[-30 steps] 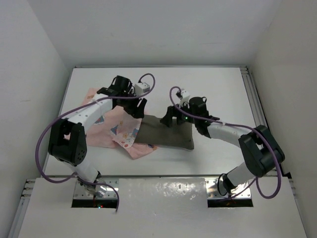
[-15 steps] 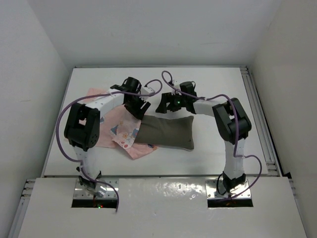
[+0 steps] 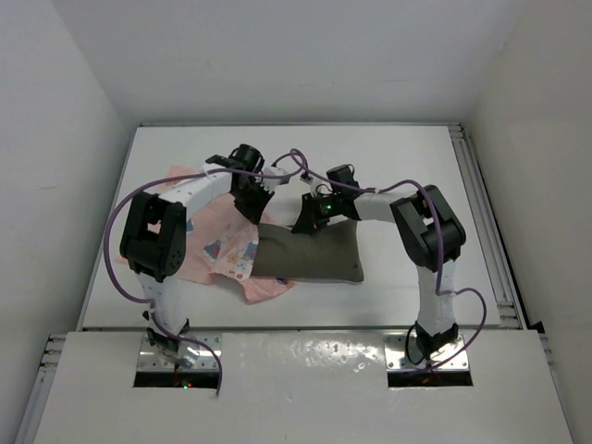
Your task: Put the pillow into the pillowcase
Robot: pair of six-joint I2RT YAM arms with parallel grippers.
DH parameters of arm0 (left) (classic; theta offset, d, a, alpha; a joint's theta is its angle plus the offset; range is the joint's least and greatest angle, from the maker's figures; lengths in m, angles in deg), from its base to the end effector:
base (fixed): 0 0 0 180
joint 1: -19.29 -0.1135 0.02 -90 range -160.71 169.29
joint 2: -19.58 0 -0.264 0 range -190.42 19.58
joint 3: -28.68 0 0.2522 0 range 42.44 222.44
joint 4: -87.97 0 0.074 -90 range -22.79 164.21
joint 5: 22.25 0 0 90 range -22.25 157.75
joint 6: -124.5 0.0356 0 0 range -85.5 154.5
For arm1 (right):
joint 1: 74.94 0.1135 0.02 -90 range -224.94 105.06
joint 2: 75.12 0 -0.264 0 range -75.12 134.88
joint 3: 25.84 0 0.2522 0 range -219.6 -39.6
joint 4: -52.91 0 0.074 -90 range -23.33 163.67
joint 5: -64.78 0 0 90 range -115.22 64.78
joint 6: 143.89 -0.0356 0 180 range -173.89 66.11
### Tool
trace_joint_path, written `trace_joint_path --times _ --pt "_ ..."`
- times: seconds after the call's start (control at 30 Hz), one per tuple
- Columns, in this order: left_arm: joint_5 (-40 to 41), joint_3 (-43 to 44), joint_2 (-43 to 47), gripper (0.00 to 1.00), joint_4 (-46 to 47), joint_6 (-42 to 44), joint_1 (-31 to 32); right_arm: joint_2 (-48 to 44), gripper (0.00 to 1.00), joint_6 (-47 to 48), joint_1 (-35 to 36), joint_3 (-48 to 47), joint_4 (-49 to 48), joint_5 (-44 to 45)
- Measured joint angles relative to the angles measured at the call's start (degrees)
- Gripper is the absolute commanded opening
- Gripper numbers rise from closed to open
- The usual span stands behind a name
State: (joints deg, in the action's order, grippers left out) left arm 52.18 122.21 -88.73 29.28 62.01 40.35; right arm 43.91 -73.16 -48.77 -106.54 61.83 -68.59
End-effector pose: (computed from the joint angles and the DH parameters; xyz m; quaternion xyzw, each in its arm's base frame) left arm 0.3489 -0.1446 0.1960 0.4210 0.8857 -0.1258 0.1497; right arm 0.3606 0.2044 0.1146 -0.1865 0.8556 0.4482 0.1795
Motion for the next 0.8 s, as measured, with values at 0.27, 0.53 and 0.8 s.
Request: trace_joint_path --times 0.27,0.53,0.8 --pt "-3.19 9.86 0.76 0.00 -1.60 -1.11 1.20 -10.73 0.00 -2.91 0.72 8.39 -1.90 1.14" --pt "-9.09 10.38 4.07 0.00 -1.42 -1.68 4.90 -23.08 0.00 -12.09 1.25 18.32 -18.40 7.08" --pt "-13.86 15.47 4.52 0.00 -0.57 -3.85 3.96 -34.99 0.00 -12.92 3.39 26.12 -26.51 17.79"
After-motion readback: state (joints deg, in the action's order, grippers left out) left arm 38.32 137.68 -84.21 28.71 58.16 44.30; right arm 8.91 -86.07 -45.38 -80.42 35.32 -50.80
